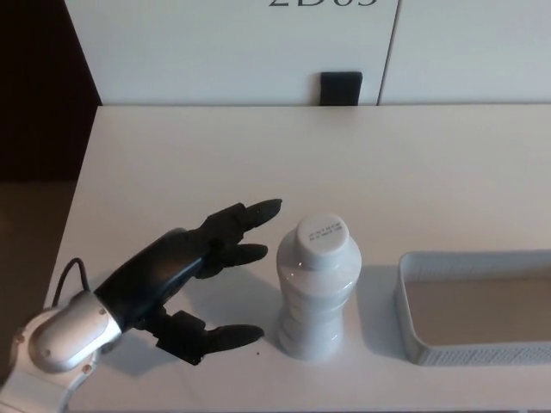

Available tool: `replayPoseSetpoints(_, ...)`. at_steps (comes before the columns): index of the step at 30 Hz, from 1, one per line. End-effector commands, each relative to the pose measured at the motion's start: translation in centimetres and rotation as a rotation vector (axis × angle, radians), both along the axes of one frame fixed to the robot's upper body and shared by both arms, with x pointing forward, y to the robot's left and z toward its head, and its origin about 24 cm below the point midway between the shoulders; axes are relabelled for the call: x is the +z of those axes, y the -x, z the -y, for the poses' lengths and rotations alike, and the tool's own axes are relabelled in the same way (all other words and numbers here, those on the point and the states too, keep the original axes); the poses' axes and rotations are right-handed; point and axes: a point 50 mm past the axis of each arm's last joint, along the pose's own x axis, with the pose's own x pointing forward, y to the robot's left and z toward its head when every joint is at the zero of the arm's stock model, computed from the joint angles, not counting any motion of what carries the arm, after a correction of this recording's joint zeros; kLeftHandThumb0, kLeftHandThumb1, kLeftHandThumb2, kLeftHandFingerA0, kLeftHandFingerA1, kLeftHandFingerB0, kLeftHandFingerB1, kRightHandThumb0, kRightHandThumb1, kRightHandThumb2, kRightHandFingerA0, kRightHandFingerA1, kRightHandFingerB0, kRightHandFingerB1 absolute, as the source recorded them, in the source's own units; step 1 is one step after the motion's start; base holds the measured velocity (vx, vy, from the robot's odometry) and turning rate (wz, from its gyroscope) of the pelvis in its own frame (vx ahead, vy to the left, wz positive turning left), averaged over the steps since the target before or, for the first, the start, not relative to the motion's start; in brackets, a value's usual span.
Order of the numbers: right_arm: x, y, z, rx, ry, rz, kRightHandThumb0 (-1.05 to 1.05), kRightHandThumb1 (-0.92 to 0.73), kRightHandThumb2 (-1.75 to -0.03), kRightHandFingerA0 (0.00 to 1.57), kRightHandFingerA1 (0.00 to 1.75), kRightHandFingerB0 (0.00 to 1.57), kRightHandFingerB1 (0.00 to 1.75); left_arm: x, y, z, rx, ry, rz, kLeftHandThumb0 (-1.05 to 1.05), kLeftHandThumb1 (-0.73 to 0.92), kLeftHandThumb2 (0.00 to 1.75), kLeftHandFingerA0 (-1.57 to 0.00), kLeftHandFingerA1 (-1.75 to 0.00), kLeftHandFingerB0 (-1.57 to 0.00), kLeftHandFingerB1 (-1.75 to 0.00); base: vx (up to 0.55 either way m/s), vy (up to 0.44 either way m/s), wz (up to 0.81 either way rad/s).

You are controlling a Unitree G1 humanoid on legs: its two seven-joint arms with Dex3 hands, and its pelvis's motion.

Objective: The robot walk up to a desk on which a bottle is kept on the left hand side and a container is kept on the right hand side. The robot uses its left hand to pick up the bottle and places it in the container.

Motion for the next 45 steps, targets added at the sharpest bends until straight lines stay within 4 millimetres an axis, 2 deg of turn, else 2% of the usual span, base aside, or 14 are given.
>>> replayPoseSetpoints(1, 0.5, -0.6, -0.1, 0.016, 0.007, 0.041, -0.29, -0.6, -1.1, 0.09, 0.51, 0.08, 0.51, -0.5, -0.7, 0.2, 0.017, -0.076, -0.016, -0.73, 0.43, 0.81, 0.0, -0.15, 0.0, -0.06, 0.0, 0.0, 0.0)
replayPoseSetpoints(2, 0.5, -0.6, -0.1, 0.012, 0.005, 0.042, -0.49, -0.77, -0.62, 0.25, 0.38, 0.19, 0.33, -0.5, -0.8, 0.3, 0.016, -0.074, -0.015, -0.73, 0.43, 0.81, 0.0, -0.15, 0.0, -0.06, 0.0, 0.0, 0.0)
replayPoseSetpoints(3, 0.6, -0.7, -0.2, 0.012, 0.006, 0.042, -0.29, -0.6, -1.1, 0.09, 0.51, 0.07, 0.5, -0.6, -0.9, 0.7, 0.012, -0.065, -0.018, -0.71, 0.42, 0.8, 0.0, -0.13, 0.0, -0.07, 0.0, 0.0, 0.0)
replayPoseSetpoints(21, 1.5, -1.6, -0.7, 0.032, 0.005, 0.091, -0.28, -0.63, -1.11, 0.1, 0.52, 0.08, 0.51, -2.2, -2.3, 7.6, -0.045, -0.047, -0.082, -0.72, 0.42, 0.83, -0.02, -0.28, 0.0, -0.07, 0.0, 0.0, 0.0)
replayPoseSetpoints(22, 1.3, -1.9, -0.7, 0.02, -0.009, 0.096, -0.28, -0.62, -1.11, 0.1, 0.52, 0.09, 0.51, -2.4, -2.5, 8.3, -0.042, -0.068, -0.091, -0.79, 0.51, 0.56, -0.11, -0.32, 0.0, -0.18, 0.0, 0.0, 0.0)
replayPoseSetpoints(25, 1.2, -2.2, -0.7, 0.009, -0.019, 0.098, -0.28, -0.62, -1.11, 0.1, 0.52, 0.08, 0.5, -2.6, -2.8, 9.1, -0.004, -0.071, -0.118, -0.73, 0.43, 0.78, -0.35, -0.5, -0.04, -0.2, 0.0, 0.0, 0.0)
replayPoseSetpoints(27, 1.3, -2.7, -1.0, 0.008, -0.017, 0.121, -0.27, -0.62, -1.11, 0.11, 0.52, 0.1, 0.51, -2.9, -3.1, 10.1, 0.084, -0.079, -0.126, -0.46, 0.7, 0.61, -1.05, -0.54, -0.37, -0.33, 0.0, 0.0, 0.0)
replayPoseSetpoints(28, 1.3, -2.8, -0.9, 0.021, -0.005, 0.13, -0.28, -0.62, -1.11, 0.11, 0.52, 0.09, 0.51, -3.2, -3.0, 10.7, 0.127, -0.072, -0.12, -0.3, 0.8, 0.63, -1.16, -0.98, -0.58, -0.43, 0.0, 0.0, 0.0)
replayPoseSetpoints(30, 1.4, -3.0, -0.9, 0.022, -0.001, 0.13, -0.27, -0.61, -1.11, 0.11, 0.52, 0.09, 0.51, -3.2, -3.0, 11.0, 0.149, -0.065, -0.113, -0.28, 0.83, 0.64, -1.13, -1.08, -0.6, -0.45, 0.0, 0.0, 0.0)
replayPoseSetpoints(31, 1.6, -3.1, -0.9, 0.018, -0.002, 0.13, -0.47, -0.8, -0.63, 0.26, 0.39, 0.21, 0.34, -3.1, -2.9, 10.9, 0.167, -0.028, -0.113, -0.29, 0.84, 0.65, -1.04, -1.3, -0.63, -0.47, 0.0, 0.0, 0.0)
replayPoseSetpoints(36, 2.1, -3.5, -0.7, 0.019, -0.001, 0.138, -0.45, -0.8, -0.63, 0.26, 0.4, 0.23, 0.35, -2.4, -3.2, 10.0, 0.218, 0.048, -0.096, -0.26, 0.85, 0.66, -1.01, -1.27, -0.69, -0.49, 0.0, 0.0, 0.0)
replayPoseSetpoints(38, 2.2, -3.7, -0.7, 0.026, 0.003, 0.136, -0.45, -0.8, -0.63, 0.27, 0.4, 0.22, 0.34, -1.5, -3.6, 9.2, 0.251, 0.063, -0.035, -0.21, 0.84, 0.64, -1.1, -1.01, -0.8, -0.64, 0.0, 0.0, 0.0)
replayPoseSetpoints(41, 2.0, -3.7, -0.6, 0.029, 0.003, 0.128, -0.46, -0.8, -0.63, 0.27, 0.39, 0.21, 0.34, 1.0, -4.4, 8.2, 0.281, 0.131, 0.054, -0.1, 0.84, 0.65, -0.99, -1.18, -0.74, -0.83, 0.0, 0.0, 0.0)
replayPoseSetpoints(45, 1.7, -3.9, -0.6, 0.023, 0.005, 0.124, -0.47, -0.79, -0.63, 0.27, 0.39, 0.22, 0.34, 4.2, -4.9, 8.3, 0.294, 0.197, 0.131, -0.12, 0.81, 0.64, -1.13, -0.89, -0.73, -0.78, 0.0, 0.0, 0.0)
